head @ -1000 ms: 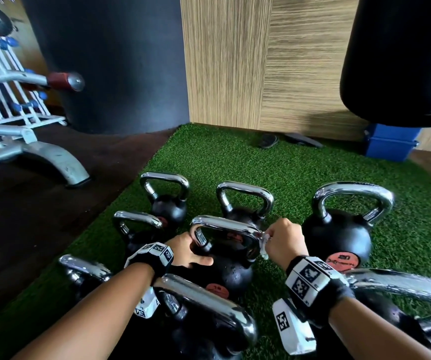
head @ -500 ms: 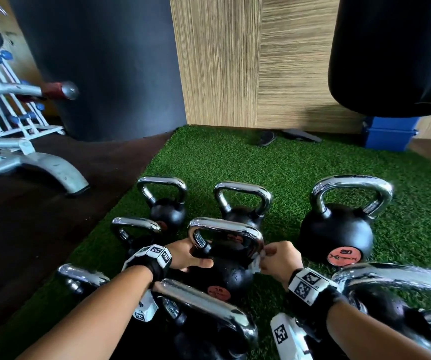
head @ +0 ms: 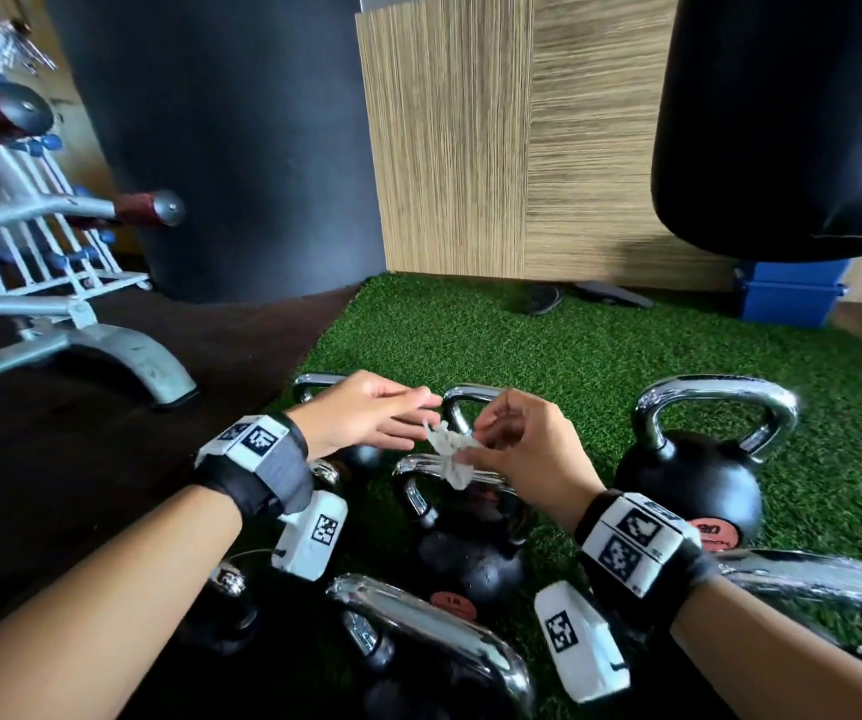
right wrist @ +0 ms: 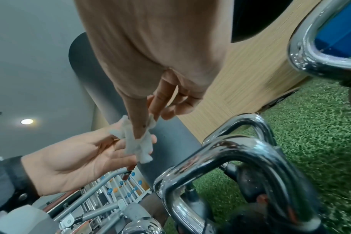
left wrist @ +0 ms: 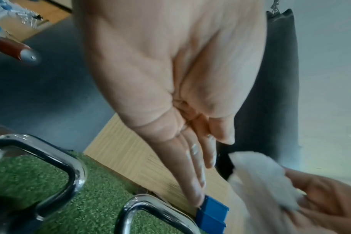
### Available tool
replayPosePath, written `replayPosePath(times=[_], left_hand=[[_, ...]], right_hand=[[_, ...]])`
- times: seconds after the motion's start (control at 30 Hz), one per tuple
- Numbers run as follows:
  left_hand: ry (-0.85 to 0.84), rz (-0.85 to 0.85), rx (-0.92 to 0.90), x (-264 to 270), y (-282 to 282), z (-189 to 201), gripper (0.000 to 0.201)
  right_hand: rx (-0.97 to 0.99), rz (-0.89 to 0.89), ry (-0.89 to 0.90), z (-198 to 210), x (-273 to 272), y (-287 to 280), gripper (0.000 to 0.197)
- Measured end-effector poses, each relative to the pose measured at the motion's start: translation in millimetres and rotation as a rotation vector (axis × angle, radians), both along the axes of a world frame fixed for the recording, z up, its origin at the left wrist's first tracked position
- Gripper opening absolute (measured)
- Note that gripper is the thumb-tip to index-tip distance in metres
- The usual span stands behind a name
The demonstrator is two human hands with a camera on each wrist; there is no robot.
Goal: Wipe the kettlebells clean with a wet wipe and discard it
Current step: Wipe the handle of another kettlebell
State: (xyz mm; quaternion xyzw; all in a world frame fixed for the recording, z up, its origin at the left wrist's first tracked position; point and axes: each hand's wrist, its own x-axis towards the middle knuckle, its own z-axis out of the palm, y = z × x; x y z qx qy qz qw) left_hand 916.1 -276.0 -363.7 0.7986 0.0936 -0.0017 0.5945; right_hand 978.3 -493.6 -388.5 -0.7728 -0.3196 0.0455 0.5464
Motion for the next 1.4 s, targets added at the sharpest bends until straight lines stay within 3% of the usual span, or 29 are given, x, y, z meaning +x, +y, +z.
replayPosePath(times=[0.27, 0.33, 0.47, 0.53, 0.6, 0.67, 0.73, 0.83, 0.93, 1.1, 1.2, 1.4], left_hand=[[-0.024, -0.101, -0.033, -0.9, -12.5, 1.7, 0.035], [-0.022, -0.106, -0.041, -0.3, -5.3, -2.5, 0.034], [-0.128, -0.037, 0.025, 3.1, 5.2, -15.0, 0.025], [-0.208, 0.003, 0.118, 6.2, 3.8, -23.6, 0.021], [-0.255, -0.014, 0.283, 9.1, -1.9, -29.9, 0.019], [-0.265, -0.071, 0.455, 13.2, -7.5, -33.8, 0.02], [-0.261, -0.1, 0.554, 17.2, -10.5, -36.6, 0.021], [-0.257, -0.136, 0.696, 20.6, -14.7, -44.8, 0.021], [-0.311, -0.172, 0.699, 16.0, -12.8, -54.9, 0.024], [-0.309, 0.033, 0.735, 6.2, 10.7, -66.9, 0.024], [-0.393, -0.011, 0.745, 3.1, 10.9, -74.1, 0.029], [-0.37, 0.095, 0.53, -3.1, 32.0, -92.9, 0.02]], right_hand=[[0.037, -0.249, -0.235, -4.8, 2.6, 30.4, 0.042], [0.049, -0.232, -0.232, -10.4, 3.4, 28.6, 0.04], [0.061, -0.2, -0.102, -39.9, 13.4, 5.4, 0.036], [-0.084, -0.343, -0.049, -68.6, 21.7, -10.1, 0.045], [-0.231, -0.412, 0.136, -101.5, 26.7, -19.4, 0.055], [-0.265, -0.326, 0.385, -132.5, 28.2, -19.6, 0.067], [-0.209, -0.199, 0.52, -155.1, 28.0, -14.3, 0.067], [-0.162, -0.207, 0.453, -174.5, 24.0, -9.6, 0.054], [-0.157, -0.227, 0.363, -184.7, 17.9, -15.1, 0.04], [-0.101, -0.226, 0.269, -184.2, 14.5, -21.9, 0.032], [-0.108, -0.221, 0.221, -179.0, 18.8, -17.0, 0.033], [-0.181, -0.2, 0.181, -174.5, 26.6, -16.4, 0.032]])
